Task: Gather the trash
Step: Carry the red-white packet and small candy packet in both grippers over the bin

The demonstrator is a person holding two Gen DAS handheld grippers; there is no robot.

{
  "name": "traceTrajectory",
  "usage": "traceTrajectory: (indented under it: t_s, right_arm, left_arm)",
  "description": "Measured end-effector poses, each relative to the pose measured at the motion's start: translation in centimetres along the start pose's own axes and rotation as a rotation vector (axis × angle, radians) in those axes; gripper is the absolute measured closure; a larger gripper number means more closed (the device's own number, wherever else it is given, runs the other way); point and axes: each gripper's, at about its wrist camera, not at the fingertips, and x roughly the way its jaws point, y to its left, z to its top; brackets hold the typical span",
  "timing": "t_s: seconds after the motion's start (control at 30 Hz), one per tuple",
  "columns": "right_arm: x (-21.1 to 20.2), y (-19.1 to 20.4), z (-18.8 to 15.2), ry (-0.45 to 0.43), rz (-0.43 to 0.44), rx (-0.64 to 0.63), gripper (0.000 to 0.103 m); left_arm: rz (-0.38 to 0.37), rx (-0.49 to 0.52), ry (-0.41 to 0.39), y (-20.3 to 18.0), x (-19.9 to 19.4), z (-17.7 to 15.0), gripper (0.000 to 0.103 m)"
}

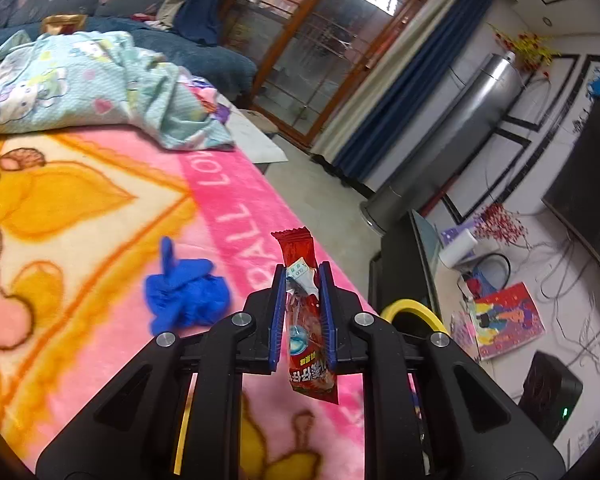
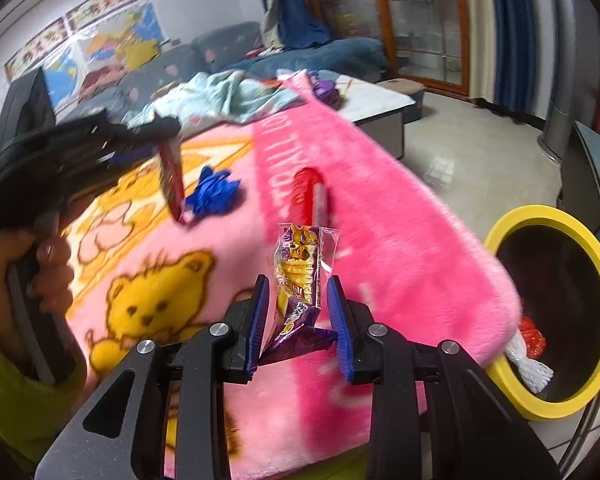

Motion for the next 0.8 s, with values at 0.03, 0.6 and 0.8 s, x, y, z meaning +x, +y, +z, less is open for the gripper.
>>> traceTrajectory:
  t_s: [0.03, 0.6, 0.8]
  right_arm:
    - [-0.3, -0.4, 0.1, -0.009, -0.005, 0.01, 0.074]
    - [-3.7, -7.1, 1.5, -0.121, -0.08, 0.189, 0.074]
    - [-4.8, -9.0, 1.5, -0.153, -0.103, 0.239, 0.074]
  left_arm:
    - [-0.005, 0.009, 0.004, -0.4, 0.0, -0.1, 0.092]
    - [-0.072, 0.182, 0.068, -7.6, 2.4, -2.6, 0.092]
    - [-0.095, 0.23, 0.091, -9.7, 3.1, -3.6, 0.092]
